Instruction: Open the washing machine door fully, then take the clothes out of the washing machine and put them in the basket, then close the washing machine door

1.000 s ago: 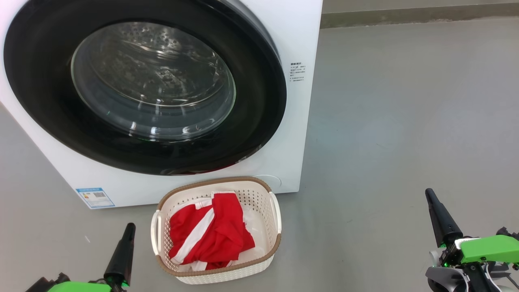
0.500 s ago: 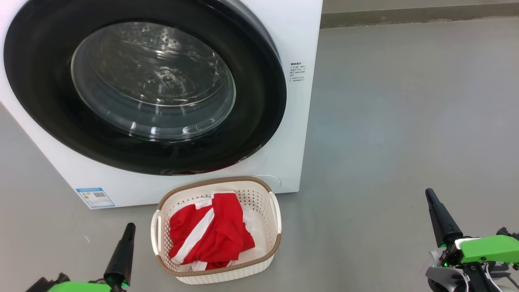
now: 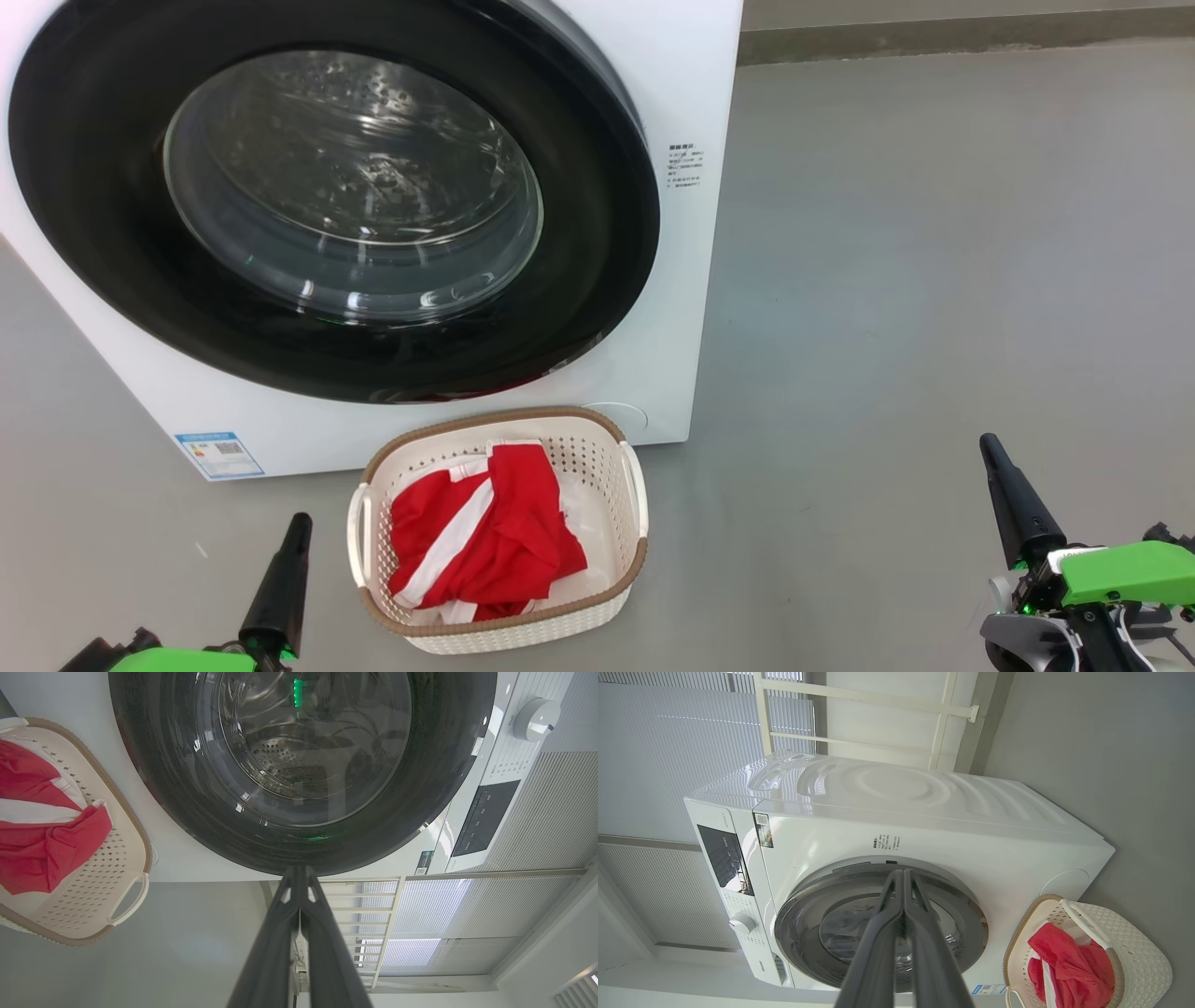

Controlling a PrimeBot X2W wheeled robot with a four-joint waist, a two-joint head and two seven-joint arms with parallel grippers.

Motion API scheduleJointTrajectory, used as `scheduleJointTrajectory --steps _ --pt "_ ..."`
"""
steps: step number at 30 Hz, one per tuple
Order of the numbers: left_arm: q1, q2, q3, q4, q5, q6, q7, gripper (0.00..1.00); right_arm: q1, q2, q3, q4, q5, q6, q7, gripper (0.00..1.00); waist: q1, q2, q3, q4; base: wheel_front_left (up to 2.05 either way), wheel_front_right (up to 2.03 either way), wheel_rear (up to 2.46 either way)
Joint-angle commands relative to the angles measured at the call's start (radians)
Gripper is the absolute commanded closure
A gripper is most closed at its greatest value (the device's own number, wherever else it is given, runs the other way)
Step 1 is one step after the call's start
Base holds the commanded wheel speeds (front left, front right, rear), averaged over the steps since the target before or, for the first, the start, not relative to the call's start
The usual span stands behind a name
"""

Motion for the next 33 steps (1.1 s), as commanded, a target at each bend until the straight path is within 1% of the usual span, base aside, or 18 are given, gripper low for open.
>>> scheduleJointTrajectory --steps 1,33 --pt "-0.041 0.018 0.035 -0.021 -0.007 -0.007 0.007 1.0 -0.043 -0.014 0.015 -0.025 0.004 -0.001 0.005 1.0 0.0 0.0 0.0 0.0 0.0 0.0 0.0" --pt "-0.041 0.018 0.035 -0.021 -0.007 -0.007 0.007 1.0 -0.043 -0.013 0.014 -0.025 0.003 -0.001 0.006 1.0 0.0 0.0 0.0 0.0 0.0 0.0 0.0"
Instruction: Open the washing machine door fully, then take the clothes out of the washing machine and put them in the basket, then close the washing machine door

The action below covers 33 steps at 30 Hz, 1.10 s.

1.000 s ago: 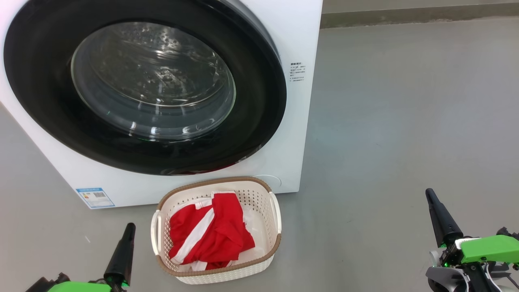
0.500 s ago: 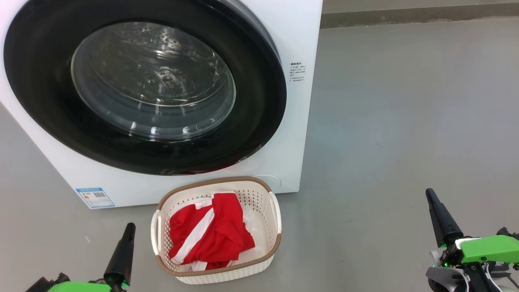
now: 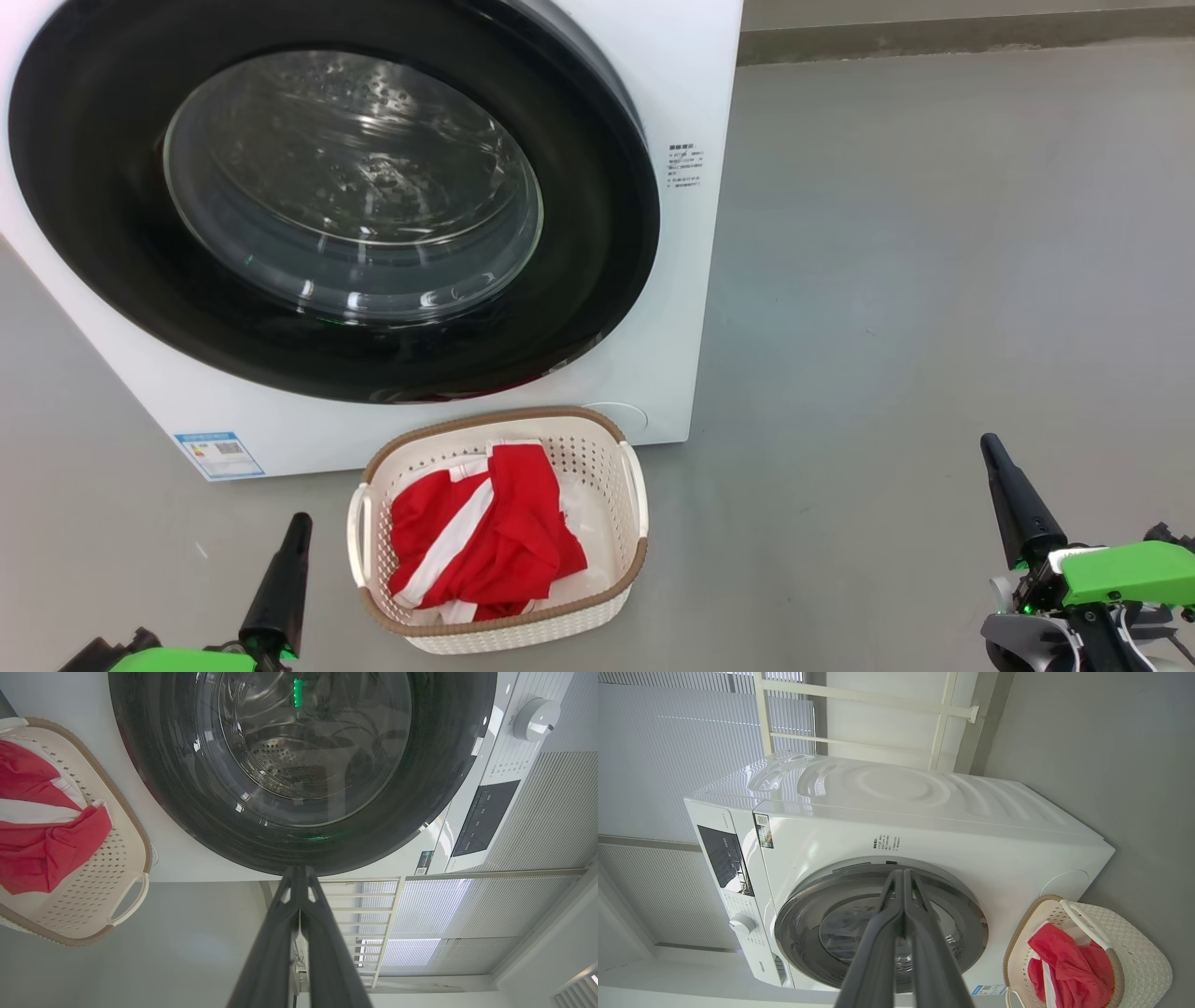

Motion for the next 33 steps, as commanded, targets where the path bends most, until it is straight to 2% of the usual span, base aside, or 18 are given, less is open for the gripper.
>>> scheduleJointTrajectory --steps 1,33 --pt "-0.041 0.018 0.035 -0.021 -0.007 -0.007 0.007 1.0 -0.043 -0.013 0.016 -0.025 0.003 -0.001 0.006 1.0 -0.0001 -0.0001 0.0 0.0 0.0 0.0 0.0" --pt "-0.041 0.018 0.035 -0.021 -0.007 -0.007 0.007 1.0 -0.043 -0.012 0.015 -0.025 0.003 -0.001 0.006 1.0 -0.0001 -0.0001 0.0 0.0 0.0 0.0 0.0"
